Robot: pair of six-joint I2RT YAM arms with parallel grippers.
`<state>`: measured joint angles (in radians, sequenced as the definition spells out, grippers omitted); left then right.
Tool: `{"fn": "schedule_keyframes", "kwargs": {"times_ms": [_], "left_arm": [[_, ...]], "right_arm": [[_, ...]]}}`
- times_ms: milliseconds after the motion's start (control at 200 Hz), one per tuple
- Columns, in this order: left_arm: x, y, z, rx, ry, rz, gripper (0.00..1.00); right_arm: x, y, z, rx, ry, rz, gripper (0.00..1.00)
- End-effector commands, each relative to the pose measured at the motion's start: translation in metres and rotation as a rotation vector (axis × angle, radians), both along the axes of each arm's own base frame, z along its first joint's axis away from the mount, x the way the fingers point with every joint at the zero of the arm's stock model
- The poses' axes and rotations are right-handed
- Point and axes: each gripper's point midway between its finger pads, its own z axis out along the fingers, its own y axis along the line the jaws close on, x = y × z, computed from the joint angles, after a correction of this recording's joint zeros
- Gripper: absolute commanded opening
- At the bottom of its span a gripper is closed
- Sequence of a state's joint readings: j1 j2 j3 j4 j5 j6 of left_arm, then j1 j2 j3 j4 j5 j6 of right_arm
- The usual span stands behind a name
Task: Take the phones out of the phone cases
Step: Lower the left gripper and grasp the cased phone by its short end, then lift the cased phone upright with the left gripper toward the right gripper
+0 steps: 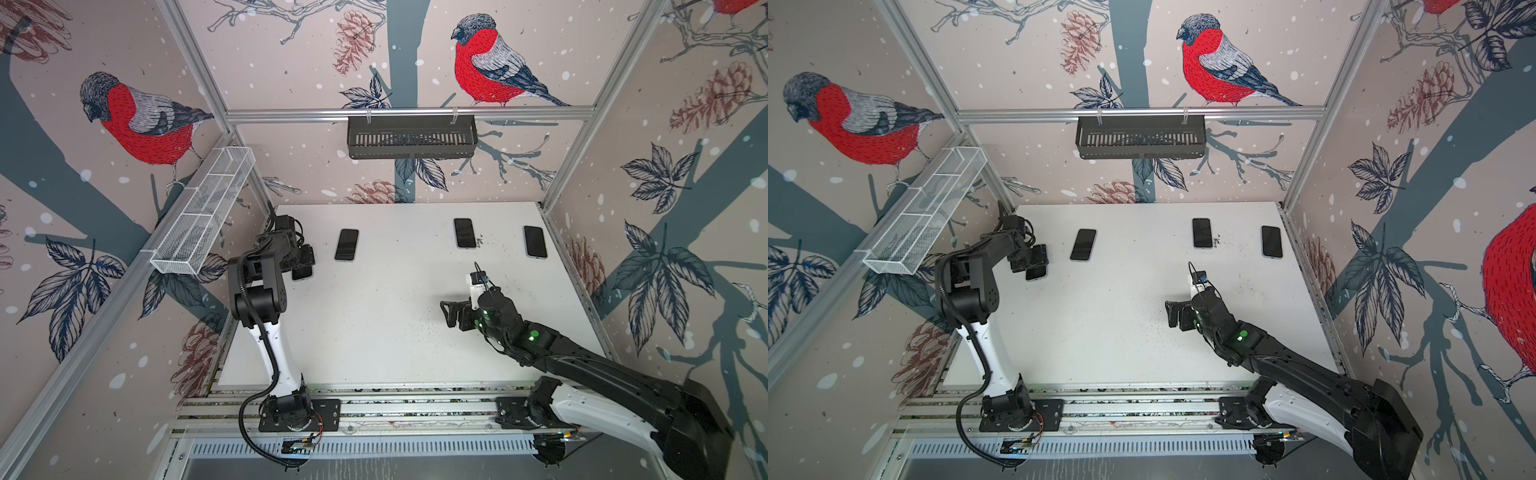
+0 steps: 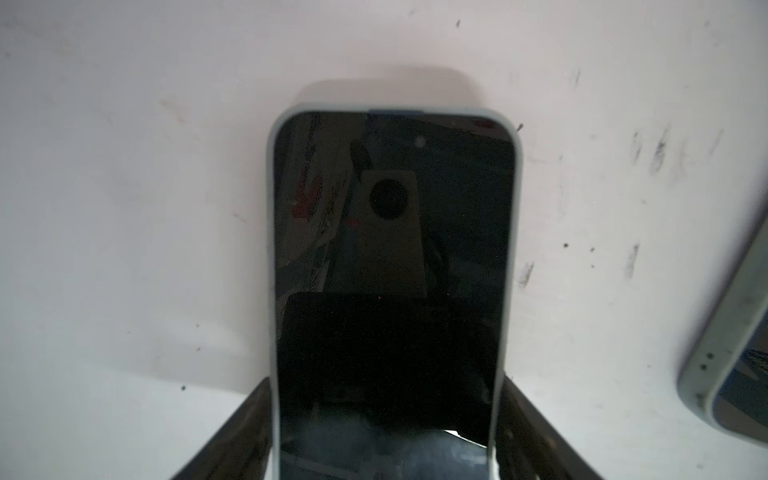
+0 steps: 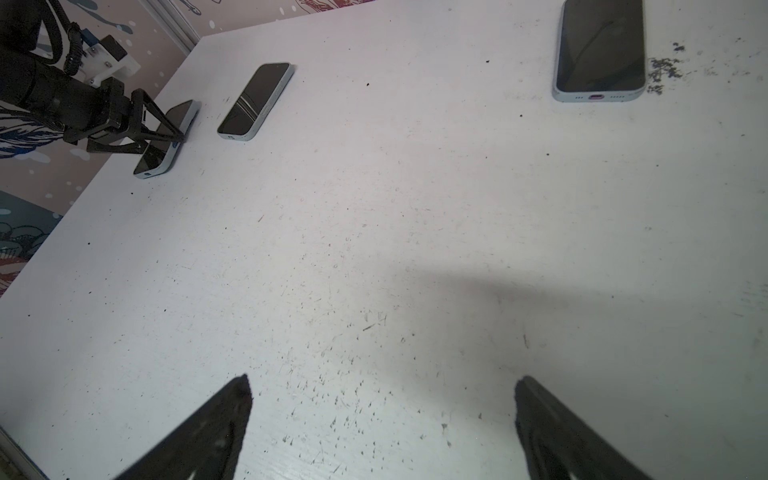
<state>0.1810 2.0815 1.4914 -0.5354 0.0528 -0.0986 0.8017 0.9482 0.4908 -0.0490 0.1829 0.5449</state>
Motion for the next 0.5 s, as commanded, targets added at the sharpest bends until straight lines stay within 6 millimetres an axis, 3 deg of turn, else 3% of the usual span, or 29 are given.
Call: {"fn": "schedule_keyframes", "kwargs": {"times_ms": [0,300,495], "left_arm": [[0.002,-0.006,0.010,-0.024,-0.027,-0.005,0.50],[0.016,-0.040,0.064,-0.103,-0.194,-0.035,0.49],[0.020,-0.080,0.113,-0.148,-0.331,-0.077,0.48]], "right_arm": [[0.003,0.005,0.010,0.026,-0.030,0.018,1.00],[0.004,0.014,0.025,0.068,-0.068,0.076,1.00],[0.001,0.030,0.043,0.118,-0.103,0.161,1.00]]}}
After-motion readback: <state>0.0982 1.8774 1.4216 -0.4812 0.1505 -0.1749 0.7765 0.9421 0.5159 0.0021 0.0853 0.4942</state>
